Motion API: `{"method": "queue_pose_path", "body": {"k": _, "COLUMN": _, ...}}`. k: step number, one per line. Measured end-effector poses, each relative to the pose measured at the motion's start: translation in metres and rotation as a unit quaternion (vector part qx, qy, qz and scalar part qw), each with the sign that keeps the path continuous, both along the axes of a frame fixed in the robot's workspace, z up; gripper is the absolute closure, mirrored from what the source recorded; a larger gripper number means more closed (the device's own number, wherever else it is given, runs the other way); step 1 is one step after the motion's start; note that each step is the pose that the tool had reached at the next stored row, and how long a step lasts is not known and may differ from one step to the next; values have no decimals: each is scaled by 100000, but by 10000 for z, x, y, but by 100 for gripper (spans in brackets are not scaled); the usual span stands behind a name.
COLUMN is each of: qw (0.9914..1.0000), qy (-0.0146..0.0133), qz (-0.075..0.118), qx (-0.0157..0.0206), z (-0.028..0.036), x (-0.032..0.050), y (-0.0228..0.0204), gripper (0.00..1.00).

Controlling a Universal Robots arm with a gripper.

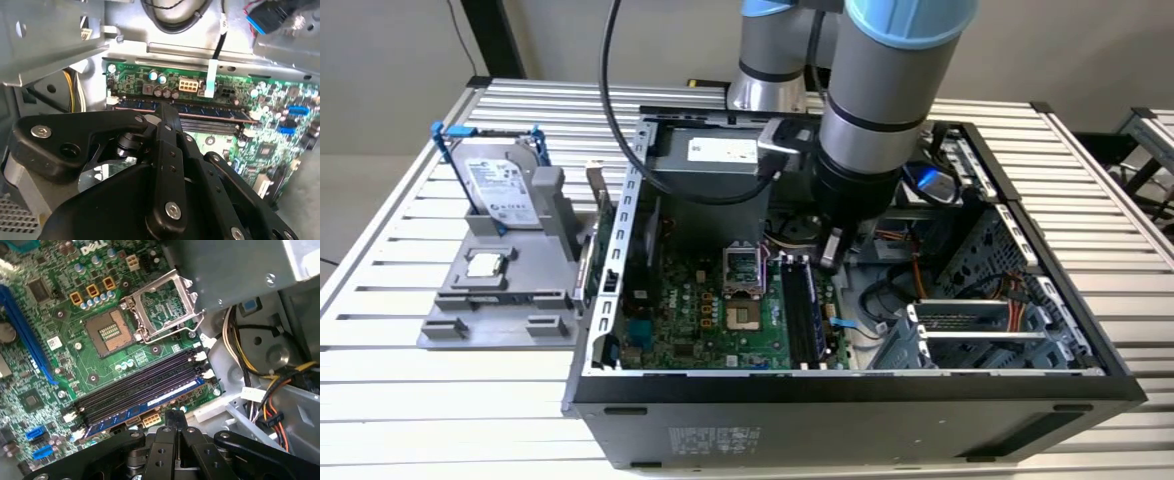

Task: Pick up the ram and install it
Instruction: 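Press down the ram until it locks into place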

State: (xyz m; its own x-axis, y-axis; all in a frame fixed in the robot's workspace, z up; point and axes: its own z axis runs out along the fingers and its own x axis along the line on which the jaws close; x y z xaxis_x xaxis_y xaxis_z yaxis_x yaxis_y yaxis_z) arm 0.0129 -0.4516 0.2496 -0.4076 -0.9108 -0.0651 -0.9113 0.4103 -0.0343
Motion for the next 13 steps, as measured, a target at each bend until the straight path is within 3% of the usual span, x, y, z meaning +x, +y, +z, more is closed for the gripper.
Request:
{"method": "queue_pose_path", "body": {"k": 3, "qw": 99961, "qy": -36, "qz": 2778, "qx": 12, "z": -32, "x": 0, "y": 0, "gripper": 100}}
{"method": "queue_pose_path", "body": {"k": 7, "qw": 99797, "qy": -80, "qz": 6374, "qx": 18, "z": -74, "x": 0, "y": 0, "gripper": 100}}
{"method": "queue_pose_path", "body": {"k": 10, "qw": 99586, "qy": -106, "qz": 9089, "qx": 44, "z": -103, "x": 0, "y": 0, "gripper": 100}}
{"method": "queue_pose_path", "body": {"k": 13, "qw": 99301, "qy": -135, "qz": 11798, "qx": 43, "z": -122, "x": -2, "y": 0, "gripper": 100}}
